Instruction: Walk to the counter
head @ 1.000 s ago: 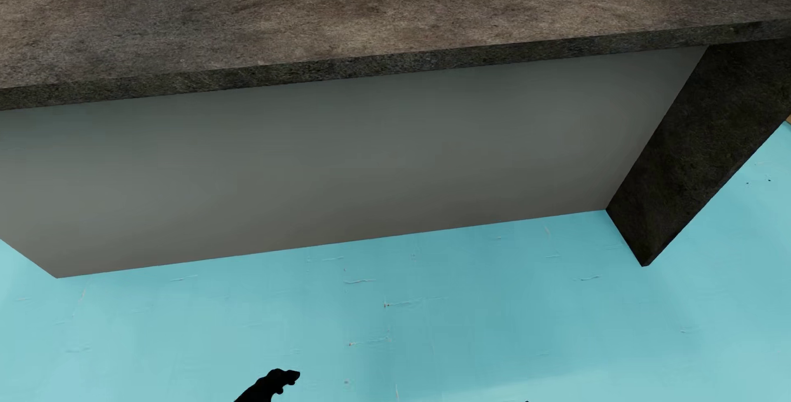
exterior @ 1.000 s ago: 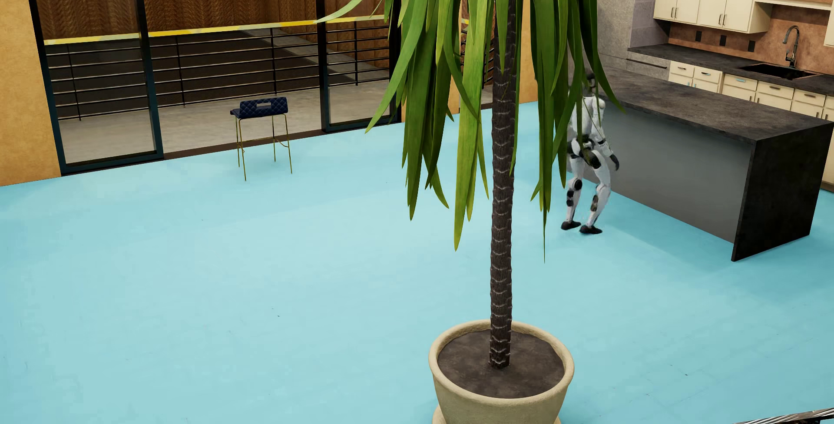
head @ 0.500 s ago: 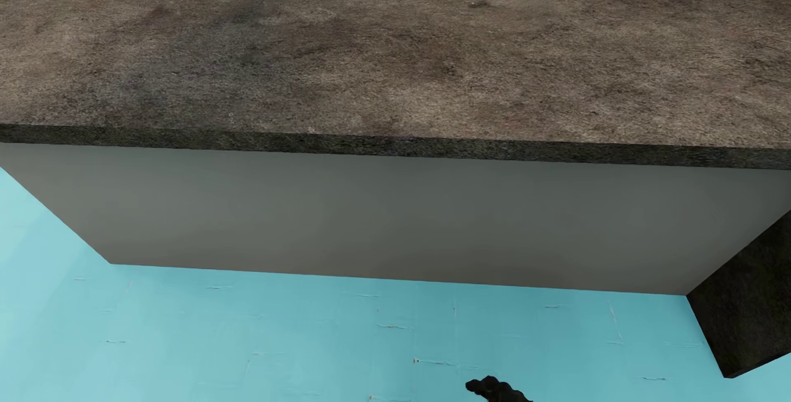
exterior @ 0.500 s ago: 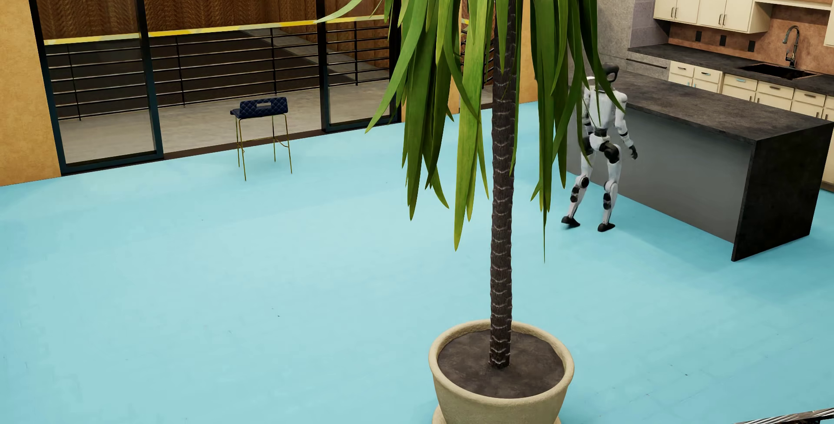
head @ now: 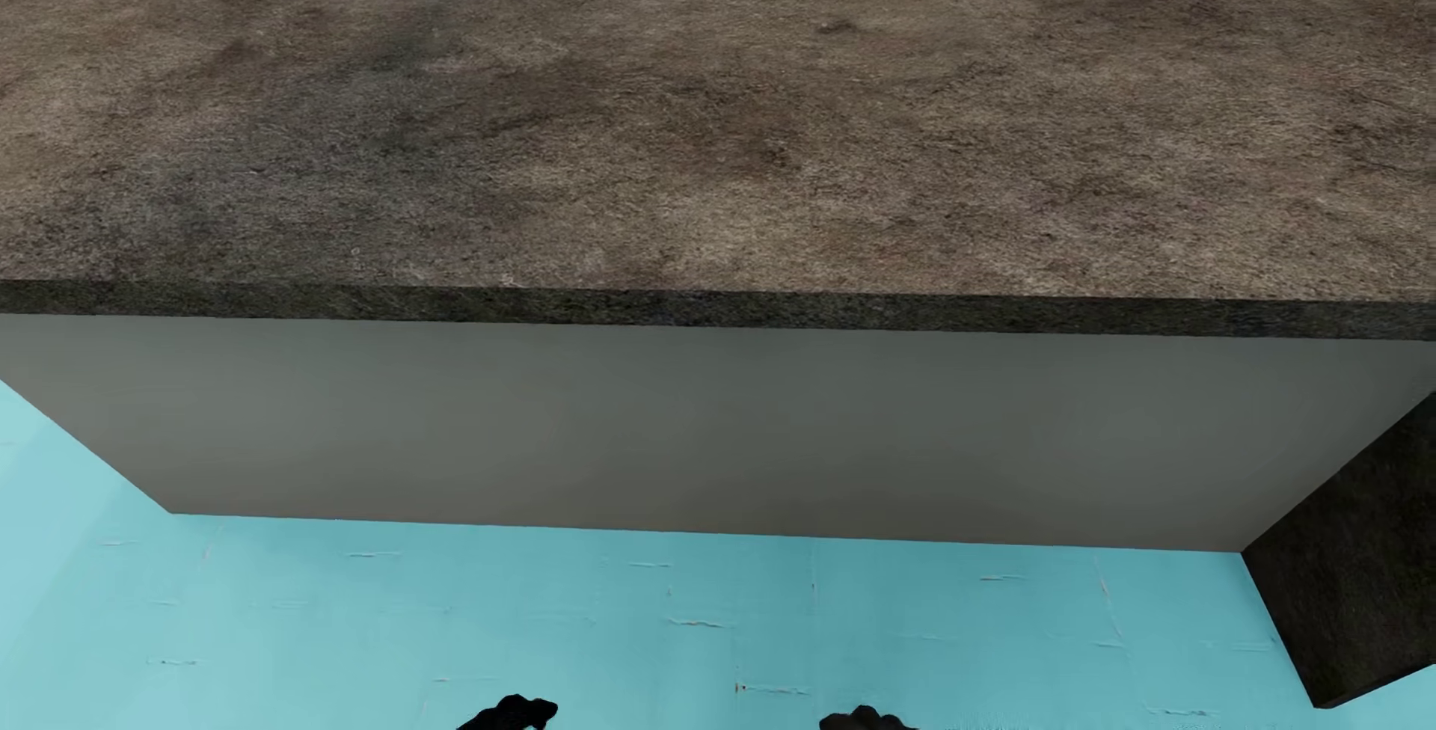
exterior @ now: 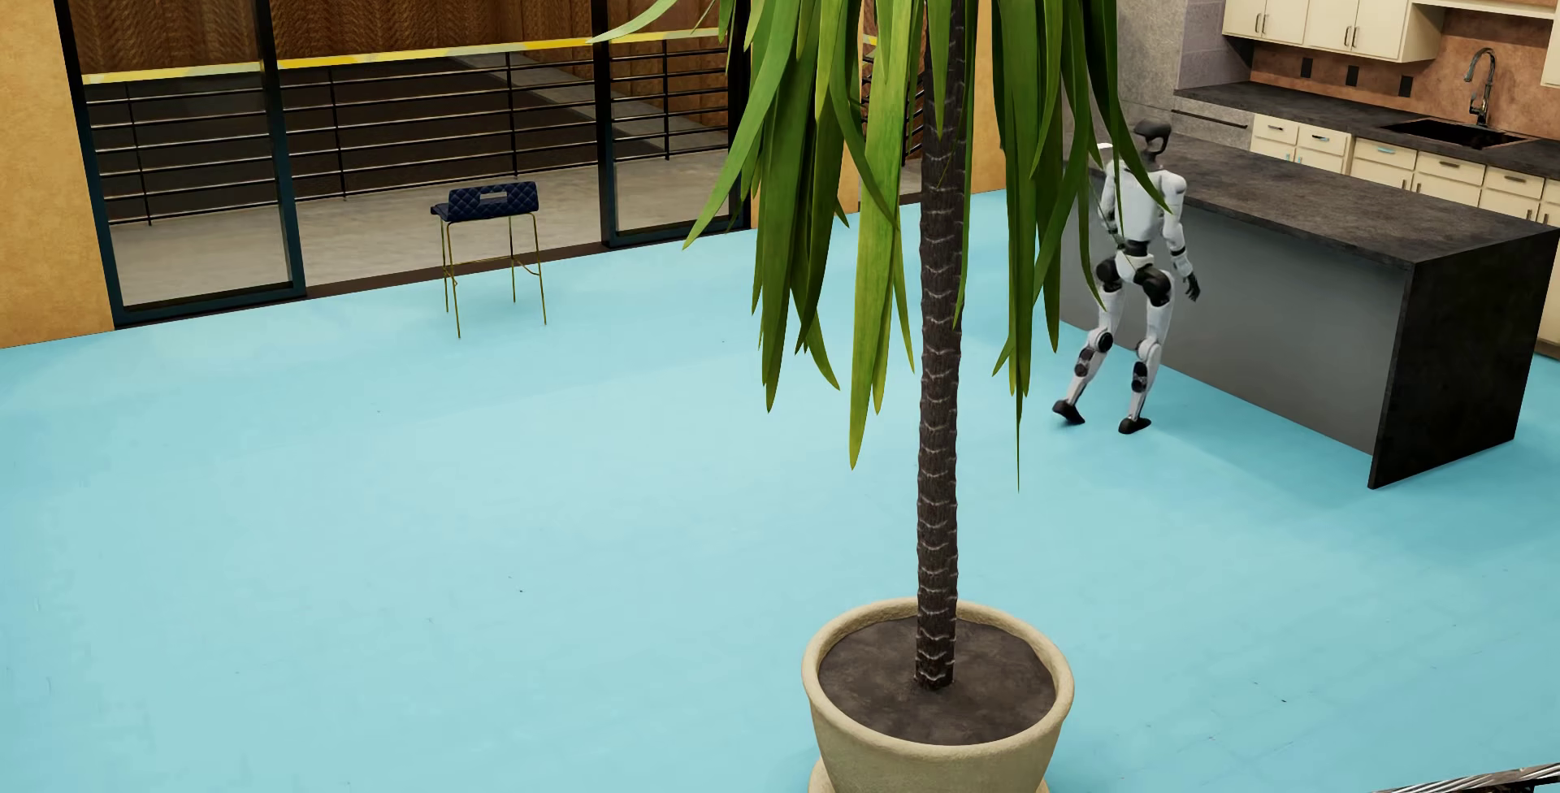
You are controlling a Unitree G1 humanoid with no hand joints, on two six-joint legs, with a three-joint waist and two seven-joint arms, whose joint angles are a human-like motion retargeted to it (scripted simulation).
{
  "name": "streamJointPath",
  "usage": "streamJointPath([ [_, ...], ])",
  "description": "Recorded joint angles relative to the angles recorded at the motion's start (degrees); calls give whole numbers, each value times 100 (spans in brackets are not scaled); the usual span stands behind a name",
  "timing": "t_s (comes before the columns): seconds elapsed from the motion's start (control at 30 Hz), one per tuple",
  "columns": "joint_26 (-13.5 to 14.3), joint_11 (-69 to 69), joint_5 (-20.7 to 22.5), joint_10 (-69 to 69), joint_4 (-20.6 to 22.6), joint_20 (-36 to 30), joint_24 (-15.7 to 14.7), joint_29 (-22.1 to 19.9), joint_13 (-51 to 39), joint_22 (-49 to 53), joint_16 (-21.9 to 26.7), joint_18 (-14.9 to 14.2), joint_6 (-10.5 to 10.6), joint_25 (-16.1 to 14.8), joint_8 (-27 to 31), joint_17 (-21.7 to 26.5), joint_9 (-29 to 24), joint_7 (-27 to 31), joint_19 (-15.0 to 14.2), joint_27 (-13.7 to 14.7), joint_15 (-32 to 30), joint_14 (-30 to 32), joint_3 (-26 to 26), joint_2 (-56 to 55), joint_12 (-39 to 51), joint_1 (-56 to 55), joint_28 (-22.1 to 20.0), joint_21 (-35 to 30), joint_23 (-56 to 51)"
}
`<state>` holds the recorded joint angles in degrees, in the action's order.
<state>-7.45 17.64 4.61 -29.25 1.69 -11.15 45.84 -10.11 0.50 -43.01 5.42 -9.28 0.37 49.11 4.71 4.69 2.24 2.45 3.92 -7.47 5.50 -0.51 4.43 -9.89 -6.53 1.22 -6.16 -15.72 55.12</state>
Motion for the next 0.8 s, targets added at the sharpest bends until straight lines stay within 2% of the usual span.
streamJointPath([
  [0.13,40,117,145,-429,-105,22,-14,70,233,-43,114,-80,62,83,39,22,11,-29,52,-68,104,93,32,-40,43,-202,39,4,91],
  [0.43,-57,237,327,-1386,-321,113,110,13,380,-359,258,-307,198,37,-8,79,10,-123,48,-122,228,243,63,-111,34,-732,160,325,5],
  [0.5,-38,263,339,-1654,-426,179,87,0,352,-266,261,-437,231,46,-62,87,-8,-238,23,-45,249,142,49,-143,-4,-896,122,348,-4],
  [0.57,-13,298,355,-1830,-517,215,69,-7,266,-144,252,-445,264,81,-82,87,-29,-327,-5,38,270,-243,22,-181,-61,-1012,95,338,-16],
  [0.6,6,288,349,-1806,-577,217,64,-14,219,-100,242,-375,278,91,-76,89,-35,-394,-18,65,265,-491,10,-180,-85,-1036,97,334,-42],
  [0.73,-43,142,321,-709,-977,169,80,-38,-14,-83,156,272,308,109,1,72,-32,-1027,-64,132,193,-1234,-42,-144,-99,-968,105,306,-118],
  [0.8,-63,77,300,-180,-925,191,87,-35,-104,-97,145,339,300,99,58,59,-43,-943,-92,145,157,-1366,-77,-136,-84,-1047,92,287,-147],
])
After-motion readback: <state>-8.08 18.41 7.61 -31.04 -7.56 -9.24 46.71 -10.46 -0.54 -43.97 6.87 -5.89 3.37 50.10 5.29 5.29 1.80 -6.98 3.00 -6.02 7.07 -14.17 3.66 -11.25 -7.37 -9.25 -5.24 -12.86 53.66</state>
